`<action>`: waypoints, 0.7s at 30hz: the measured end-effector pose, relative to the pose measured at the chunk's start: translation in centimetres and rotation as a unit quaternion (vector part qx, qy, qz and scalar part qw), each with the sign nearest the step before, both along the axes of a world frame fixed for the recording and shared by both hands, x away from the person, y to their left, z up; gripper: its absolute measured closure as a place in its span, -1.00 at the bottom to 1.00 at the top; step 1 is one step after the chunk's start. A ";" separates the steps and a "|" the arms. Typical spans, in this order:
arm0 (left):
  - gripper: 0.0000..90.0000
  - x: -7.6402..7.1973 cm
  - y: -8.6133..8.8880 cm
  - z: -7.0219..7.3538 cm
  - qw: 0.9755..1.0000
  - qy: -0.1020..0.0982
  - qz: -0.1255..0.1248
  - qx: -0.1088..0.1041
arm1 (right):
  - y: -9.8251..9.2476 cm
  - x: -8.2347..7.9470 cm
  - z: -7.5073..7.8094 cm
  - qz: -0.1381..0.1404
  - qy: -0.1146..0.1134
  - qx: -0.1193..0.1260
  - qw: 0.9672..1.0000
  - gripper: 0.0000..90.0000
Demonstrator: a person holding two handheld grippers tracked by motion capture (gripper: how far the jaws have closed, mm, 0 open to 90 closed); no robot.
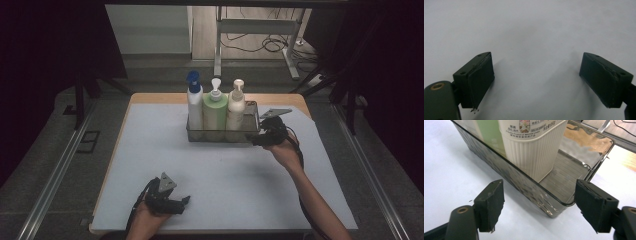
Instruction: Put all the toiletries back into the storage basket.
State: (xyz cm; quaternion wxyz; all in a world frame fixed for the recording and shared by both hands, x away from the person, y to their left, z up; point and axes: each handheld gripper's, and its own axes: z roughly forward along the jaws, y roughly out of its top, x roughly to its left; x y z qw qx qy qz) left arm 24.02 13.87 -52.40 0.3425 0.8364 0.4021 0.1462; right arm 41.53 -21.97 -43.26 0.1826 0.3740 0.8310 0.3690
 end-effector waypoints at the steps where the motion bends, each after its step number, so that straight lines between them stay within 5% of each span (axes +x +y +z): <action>1: -0.73 0.0 0.0 0.0 1.000 0.000 0.000 0.000 | 0.0 -0.1 0.0 0.002 0.001 0.001 1.000 -0.48; 21: -0.73 0.0 0.0 0.0 1.000 0.000 0.000 0.000 | -0.3 -2.5 0.2 0.039 0.006 -0.028 0.999 -0.78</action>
